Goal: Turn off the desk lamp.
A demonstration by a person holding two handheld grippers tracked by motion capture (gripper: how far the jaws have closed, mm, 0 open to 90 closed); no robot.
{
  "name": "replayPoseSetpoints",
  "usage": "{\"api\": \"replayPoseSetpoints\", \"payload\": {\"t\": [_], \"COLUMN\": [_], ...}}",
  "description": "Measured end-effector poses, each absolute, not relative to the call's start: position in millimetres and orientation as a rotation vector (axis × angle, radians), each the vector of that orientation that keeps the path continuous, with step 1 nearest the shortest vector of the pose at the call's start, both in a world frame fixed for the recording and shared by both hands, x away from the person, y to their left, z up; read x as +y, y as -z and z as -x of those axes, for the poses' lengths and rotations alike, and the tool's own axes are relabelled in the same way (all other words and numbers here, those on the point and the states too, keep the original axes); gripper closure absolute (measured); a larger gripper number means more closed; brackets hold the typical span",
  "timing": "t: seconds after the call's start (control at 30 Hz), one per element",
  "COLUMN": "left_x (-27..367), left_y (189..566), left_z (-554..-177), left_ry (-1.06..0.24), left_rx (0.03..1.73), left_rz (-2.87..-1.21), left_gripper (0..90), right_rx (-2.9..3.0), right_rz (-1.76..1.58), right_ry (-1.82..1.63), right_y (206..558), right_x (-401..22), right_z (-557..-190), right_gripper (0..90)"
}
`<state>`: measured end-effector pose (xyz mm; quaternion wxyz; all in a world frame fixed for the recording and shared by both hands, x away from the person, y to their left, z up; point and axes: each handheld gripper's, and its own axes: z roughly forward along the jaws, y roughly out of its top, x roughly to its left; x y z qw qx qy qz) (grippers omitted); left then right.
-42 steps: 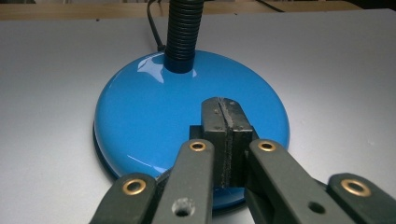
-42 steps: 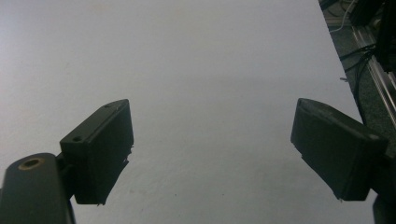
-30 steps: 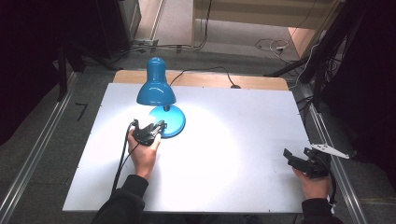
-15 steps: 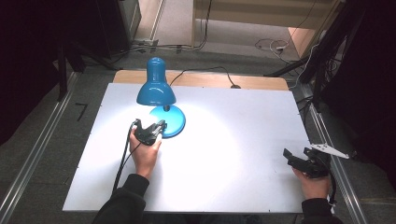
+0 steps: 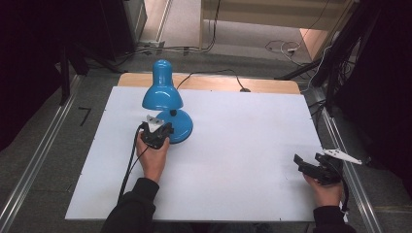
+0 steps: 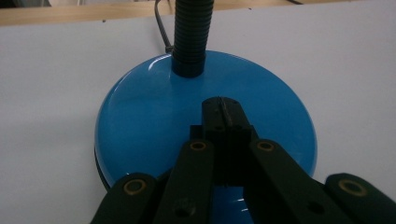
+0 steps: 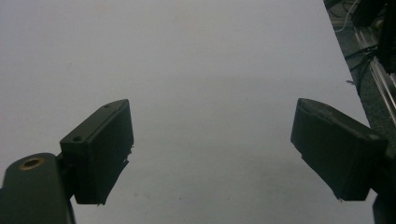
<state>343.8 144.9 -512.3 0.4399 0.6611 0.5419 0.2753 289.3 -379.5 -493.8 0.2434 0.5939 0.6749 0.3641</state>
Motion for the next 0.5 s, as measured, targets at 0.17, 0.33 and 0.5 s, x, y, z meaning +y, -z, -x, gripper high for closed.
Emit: {"api": "replayPoseSetpoints", "payload": {"t": [0.17,0.33,0.5], "left_x": [149.8,152.2,154.5], "left_y": [508.5,506.3,503.5], "left_z": [-343.5,-341.2,-339.1], "left_ry": [-0.688,-0.696,-0.700], "left_rx": [1.346,1.344,1.344], "left_rz": [-1.616,-1.607,-1.583], "left_gripper": [90.0,84.7,64.4], "right_rx": [1.845,1.845,1.845], "right_rz": [-1.619,-1.621,-1.619], "right_ry": [-0.996,-0.992,-0.991], "right_y": [493.9,494.1,494.5], "right_x": [-379.3,-378.7,-379.1], "right_z": [-289.6,-289.8,-290.0], "right_gripper": [11.7,11.7,11.7]}}
